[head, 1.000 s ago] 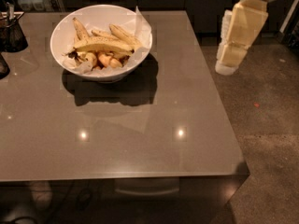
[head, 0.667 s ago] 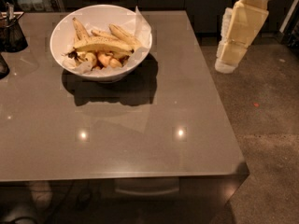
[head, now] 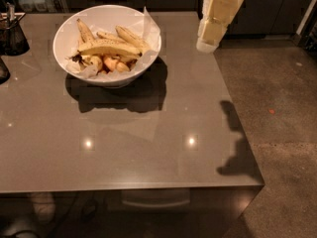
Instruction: Pick banana from white bowl
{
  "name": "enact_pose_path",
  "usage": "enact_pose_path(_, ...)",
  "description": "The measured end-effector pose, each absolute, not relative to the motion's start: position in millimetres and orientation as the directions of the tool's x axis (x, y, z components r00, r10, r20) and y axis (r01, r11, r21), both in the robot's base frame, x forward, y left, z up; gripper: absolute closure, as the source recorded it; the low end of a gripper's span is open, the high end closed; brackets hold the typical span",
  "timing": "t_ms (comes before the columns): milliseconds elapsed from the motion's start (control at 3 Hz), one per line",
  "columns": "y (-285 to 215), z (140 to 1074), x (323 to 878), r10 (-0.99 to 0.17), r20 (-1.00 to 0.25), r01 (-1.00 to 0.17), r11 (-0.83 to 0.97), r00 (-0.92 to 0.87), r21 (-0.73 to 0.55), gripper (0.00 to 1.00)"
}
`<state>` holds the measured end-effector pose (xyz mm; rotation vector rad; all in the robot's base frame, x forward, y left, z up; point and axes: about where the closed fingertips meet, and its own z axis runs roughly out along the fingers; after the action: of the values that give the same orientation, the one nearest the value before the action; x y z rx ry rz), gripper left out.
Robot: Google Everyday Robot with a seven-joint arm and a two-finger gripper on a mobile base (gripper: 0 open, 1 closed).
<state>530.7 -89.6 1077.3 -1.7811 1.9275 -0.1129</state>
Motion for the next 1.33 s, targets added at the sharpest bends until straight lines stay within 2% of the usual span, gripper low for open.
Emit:
enact_pose_path(333, -89.4, 1077.4, 530.9, -0.952, -0.307, -0.909, 0.136, -0.01, -0.393, 0.0)
enact_pose_path(1000, -37.8, 1072.0, 563.3, -0.951, -0.303, -0.927, 0.053, 0.067, -0.37, 0.0)
enact_pose_path(1333, -33.2, 1074.8, 567.5, -0.946, -0.315, -0.92, 0.057, 0.074, -0.388, 0.0)
